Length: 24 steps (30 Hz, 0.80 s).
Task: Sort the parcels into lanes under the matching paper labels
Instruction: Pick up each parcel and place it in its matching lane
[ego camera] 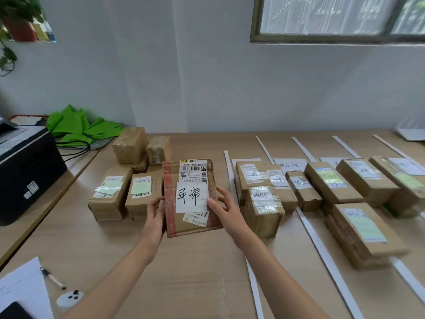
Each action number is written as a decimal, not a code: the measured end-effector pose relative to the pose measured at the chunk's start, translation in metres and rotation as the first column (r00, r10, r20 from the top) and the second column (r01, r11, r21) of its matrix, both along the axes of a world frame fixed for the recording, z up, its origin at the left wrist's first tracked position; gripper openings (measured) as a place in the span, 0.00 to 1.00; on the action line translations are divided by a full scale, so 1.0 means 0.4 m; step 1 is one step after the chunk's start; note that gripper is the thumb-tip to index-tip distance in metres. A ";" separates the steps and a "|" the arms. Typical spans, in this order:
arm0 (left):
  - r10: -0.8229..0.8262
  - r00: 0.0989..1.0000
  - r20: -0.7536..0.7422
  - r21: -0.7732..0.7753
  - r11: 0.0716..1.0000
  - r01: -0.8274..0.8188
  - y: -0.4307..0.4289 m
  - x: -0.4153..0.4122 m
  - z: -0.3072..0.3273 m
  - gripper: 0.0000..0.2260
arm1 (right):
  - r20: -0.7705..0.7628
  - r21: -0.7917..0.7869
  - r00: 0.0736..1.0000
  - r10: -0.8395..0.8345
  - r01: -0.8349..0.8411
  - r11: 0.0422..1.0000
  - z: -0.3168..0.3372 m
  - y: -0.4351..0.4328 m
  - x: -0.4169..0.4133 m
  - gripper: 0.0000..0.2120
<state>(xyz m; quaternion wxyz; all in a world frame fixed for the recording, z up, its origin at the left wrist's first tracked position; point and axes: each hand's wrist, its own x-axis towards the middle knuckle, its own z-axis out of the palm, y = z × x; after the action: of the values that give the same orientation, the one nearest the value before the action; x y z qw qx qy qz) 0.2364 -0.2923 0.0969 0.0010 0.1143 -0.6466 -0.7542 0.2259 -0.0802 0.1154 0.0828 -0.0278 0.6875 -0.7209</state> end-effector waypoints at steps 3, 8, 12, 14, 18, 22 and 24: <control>-0.042 0.999 0.005 -0.019 0.999 0.042 0.015 0.016 -0.007 0.09 | 0.005 0.029 0.998 -0.055 0.055 0.998 -0.001 0.012 0.036 0.18; -0.153 0.987 0.047 0.051 0.987 0.150 0.093 0.049 0.005 0.09 | 0.044 -0.021 0.987 -0.155 0.156 0.987 0.026 0.057 0.113 0.13; -0.243 0.968 0.061 0.051 0.969 0.241 0.157 0.070 0.004 0.09 | 0.080 0.001 0.966 -0.246 0.246 0.969 0.038 0.112 0.189 0.15; -0.298 0.952 0.074 0.061 0.954 0.294 0.198 0.087 -0.007 0.10 | 0.093 0.034 0.956 -0.279 0.277 0.960 0.036 0.146 0.235 0.18; -0.428 0.900 0.087 0.064 0.904 0.423 0.293 0.142 -0.029 0.11 | 0.107 0.110 0.918 -0.381 0.370 0.922 0.031 0.234 0.336 0.22; -0.496 0.865 0.078 0.057 0.868 0.493 0.406 0.201 -0.013 0.11 | 0.114 0.132 0.881 -0.459 0.445 0.886 0.040 0.335 0.433 0.21; -0.525 0.848 0.075 0.054 0.851 0.522 0.462 0.225 -0.005 0.11 | 0.119 0.122 0.863 -0.491 0.478 0.870 0.050 0.382 0.475 0.20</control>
<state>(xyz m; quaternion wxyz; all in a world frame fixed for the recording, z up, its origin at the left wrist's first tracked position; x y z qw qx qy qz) 0.3264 -0.1073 0.0947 -0.2344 -0.0336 -0.6409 -0.7302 0.4158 0.0726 0.1355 -0.0496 0.2025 0.6954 -0.6877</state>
